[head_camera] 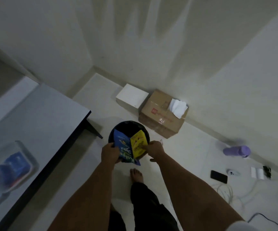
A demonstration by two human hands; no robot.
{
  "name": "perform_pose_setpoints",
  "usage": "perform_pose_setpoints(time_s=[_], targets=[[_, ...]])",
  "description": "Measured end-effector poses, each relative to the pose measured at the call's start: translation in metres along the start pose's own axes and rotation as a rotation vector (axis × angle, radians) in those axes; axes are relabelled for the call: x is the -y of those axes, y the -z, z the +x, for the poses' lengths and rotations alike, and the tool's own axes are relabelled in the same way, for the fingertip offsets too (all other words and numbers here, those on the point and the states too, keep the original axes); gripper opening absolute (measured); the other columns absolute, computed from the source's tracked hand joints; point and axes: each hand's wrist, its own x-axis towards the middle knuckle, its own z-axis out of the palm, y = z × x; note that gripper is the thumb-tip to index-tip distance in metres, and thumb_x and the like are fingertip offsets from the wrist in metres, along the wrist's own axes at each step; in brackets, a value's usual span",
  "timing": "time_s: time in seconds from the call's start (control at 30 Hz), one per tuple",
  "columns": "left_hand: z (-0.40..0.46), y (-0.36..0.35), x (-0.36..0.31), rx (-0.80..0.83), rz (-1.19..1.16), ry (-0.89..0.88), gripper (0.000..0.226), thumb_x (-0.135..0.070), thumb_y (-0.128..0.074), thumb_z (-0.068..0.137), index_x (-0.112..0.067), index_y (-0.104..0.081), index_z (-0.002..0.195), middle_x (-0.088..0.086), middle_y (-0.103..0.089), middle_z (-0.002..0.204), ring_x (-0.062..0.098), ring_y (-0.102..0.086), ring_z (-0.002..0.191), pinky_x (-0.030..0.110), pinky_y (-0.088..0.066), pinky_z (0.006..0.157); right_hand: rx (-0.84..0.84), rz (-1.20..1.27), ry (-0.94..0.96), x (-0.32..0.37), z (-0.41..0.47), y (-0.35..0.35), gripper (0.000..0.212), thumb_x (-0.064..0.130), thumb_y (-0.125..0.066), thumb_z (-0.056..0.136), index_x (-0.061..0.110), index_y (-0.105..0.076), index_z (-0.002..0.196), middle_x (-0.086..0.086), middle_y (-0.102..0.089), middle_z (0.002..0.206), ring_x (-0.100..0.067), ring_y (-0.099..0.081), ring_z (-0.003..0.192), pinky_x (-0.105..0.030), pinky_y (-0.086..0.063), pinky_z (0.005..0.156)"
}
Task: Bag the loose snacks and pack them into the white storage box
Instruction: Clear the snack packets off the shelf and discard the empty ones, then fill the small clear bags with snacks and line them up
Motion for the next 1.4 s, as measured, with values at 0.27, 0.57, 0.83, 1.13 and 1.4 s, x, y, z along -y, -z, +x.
perform_pose_setpoints(time_s=[0.27, 0.57, 0.83, 1.13, 1.4], targets=[[0.005, -0.013, -0.019, -0.061, 0.235, -0.026, 0.015, -0.002, -0.056, 0.090, 0.006, -0.066, 0.084, 0.016, -0.057, 0.084, 0.027, -0.055, 0.072, 0.035, -0.044, 0.069, 0.064, -0.373, 0.174, 0.027, 0.022, 0.021, 0.027, 0.030, -0.072, 0.083, 0.006, -0.066, 0.095, -0.007, -0.064, 0.086, -0.024, -0.062, 0.078, -0.027, -0.046, 0.053], [-0.036, 0.018, -0.061, -0.176, 0.310, -0.093, 0.038, -0.019, -0.055, 0.098, -0.030, -0.038, 0.065, -0.010, -0.042, 0.070, 0.018, -0.048, 0.078, 0.027, -0.040, 0.079, 0.138, -0.551, 0.386, 0.073, 0.003, 0.015, 0.019, 0.027, -0.064, 0.093, 0.011, -0.064, 0.083, -0.004, -0.063, 0.085, -0.020, -0.061, 0.080, -0.035, -0.048, 0.077], [-0.097, 0.124, -0.049, -0.364, 0.114, -0.122, 0.020, -0.017, -0.060, 0.093, -0.010, -0.058, 0.074, 0.019, -0.062, 0.089, 0.036, -0.067, 0.095, 0.034, -0.052, 0.079, 0.207, -0.633, 0.586, 0.137, -0.038, -0.058, 0.050, 0.032, -0.072, 0.090, 0.006, -0.060, 0.131, -0.018, -0.067, 0.126, -0.032, -0.063, 0.116, -0.037, -0.049, 0.103], [-0.154, 0.268, 0.030, -0.650, -0.086, -0.088, 0.036, -0.027, -0.055, 0.098, 0.001, -0.069, 0.116, 0.017, -0.070, 0.120, 0.033, -0.063, 0.115, 0.032, -0.048, 0.091, 0.279, -0.661, 0.846, 0.173, -0.137, -0.175, 0.038, 0.026, -0.070, 0.092, 0.007, -0.064, 0.125, -0.014, -0.071, 0.118, -0.026, -0.067, 0.101, -0.023, -0.043, 0.084], [-0.210, 0.383, 0.151, -0.811, -0.216, -0.061, 0.024, -0.024, -0.061, 0.088, -0.006, -0.060, 0.071, 0.006, -0.061, 0.075, 0.024, -0.061, 0.078, 0.029, -0.049, 0.071, 0.324, -0.729, 1.003, 0.134, -0.244, -0.308, 0.026, 0.022, -0.068, 0.091, 0.007, -0.071, 0.111, -0.012, -0.073, 0.112, -0.027, -0.068, 0.103, -0.023, -0.045, 0.086]])
